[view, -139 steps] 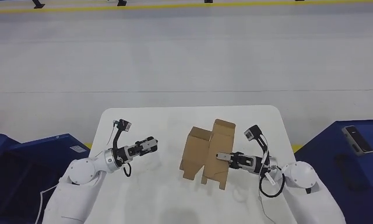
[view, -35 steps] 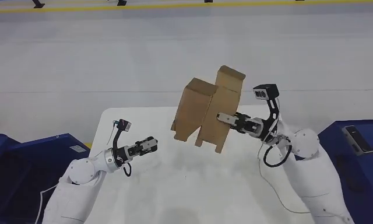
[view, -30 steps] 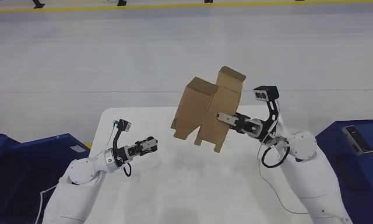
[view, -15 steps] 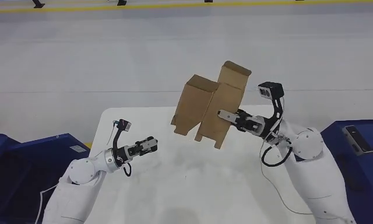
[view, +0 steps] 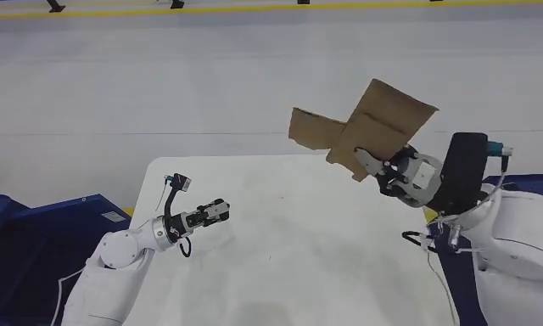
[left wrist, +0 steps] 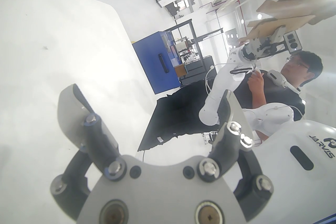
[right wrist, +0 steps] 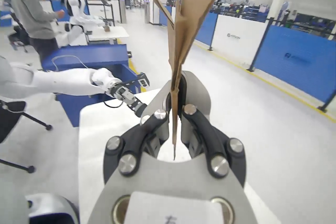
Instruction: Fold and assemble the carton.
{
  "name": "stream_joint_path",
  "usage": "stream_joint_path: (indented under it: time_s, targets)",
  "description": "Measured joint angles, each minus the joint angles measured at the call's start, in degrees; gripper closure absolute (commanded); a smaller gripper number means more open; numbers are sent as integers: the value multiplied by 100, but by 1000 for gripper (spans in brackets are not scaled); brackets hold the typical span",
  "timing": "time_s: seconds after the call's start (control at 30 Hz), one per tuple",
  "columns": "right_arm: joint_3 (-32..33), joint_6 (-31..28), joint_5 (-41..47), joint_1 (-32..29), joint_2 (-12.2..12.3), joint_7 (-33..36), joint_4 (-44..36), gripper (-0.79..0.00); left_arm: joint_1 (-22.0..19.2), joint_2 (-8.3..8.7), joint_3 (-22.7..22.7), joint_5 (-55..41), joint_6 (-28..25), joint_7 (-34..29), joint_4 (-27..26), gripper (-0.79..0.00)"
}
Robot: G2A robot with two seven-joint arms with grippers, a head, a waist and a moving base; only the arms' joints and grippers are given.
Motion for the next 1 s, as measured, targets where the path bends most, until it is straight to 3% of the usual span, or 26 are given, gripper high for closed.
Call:
stream_joint_path:
  time_s: [0.1,0.33,0.53,0.67,0.8,0.9,1.0]
  targets:
    - [-243,-265,-1207,-72,3,-227,-367,0,0,0,0,0,0,0,0,-785]
    - [-1176,-734,-4125,125,20,-1026,-358,0,0,0,0,0,0,0,0,-785]
    - [-2127,-491,-7201,302,96,-2150,-359,0,0,0,0,0,0,0,0,-785]
    - [-2702,598,-9311,-36,149,-2665,-359,0,0,0,0,0,0,0,0,-785]
    - [-3200,2060,-11269,-623,182,-2596,-359,0,0,0,0,0,0,0,0,-785]
    - [-3440,2729,-12035,-1002,177,-2493,-359,0,0,0,0,0,0,0,0,-785]
    - [-3420,3059,-11999,-1168,160,-2504,-359,0,0,0,0,0,0,0,0,-785]
